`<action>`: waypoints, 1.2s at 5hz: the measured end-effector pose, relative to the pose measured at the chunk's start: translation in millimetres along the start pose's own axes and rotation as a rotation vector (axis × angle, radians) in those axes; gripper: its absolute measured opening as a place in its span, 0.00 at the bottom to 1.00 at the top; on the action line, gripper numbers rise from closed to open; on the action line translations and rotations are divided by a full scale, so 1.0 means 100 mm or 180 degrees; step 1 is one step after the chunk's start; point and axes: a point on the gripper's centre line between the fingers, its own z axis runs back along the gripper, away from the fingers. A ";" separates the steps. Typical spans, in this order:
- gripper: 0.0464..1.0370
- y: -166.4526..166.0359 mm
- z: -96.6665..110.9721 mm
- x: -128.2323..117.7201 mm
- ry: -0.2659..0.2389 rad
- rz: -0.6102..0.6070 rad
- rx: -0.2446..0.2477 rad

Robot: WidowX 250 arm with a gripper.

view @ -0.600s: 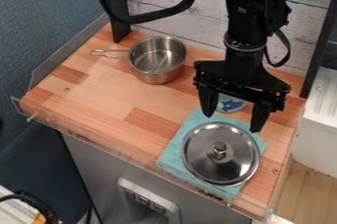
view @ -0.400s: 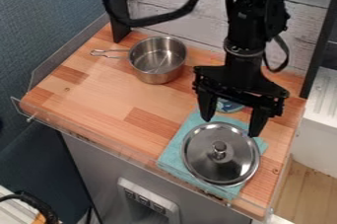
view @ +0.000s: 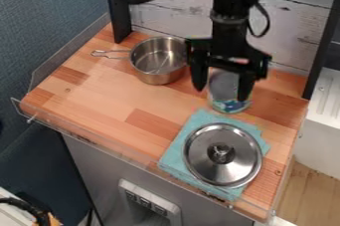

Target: Move the silver pot to the left side of the lid

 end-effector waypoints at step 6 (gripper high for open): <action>0.63 0.91 -0.55 0.64 0.0050 0.0433 0.0183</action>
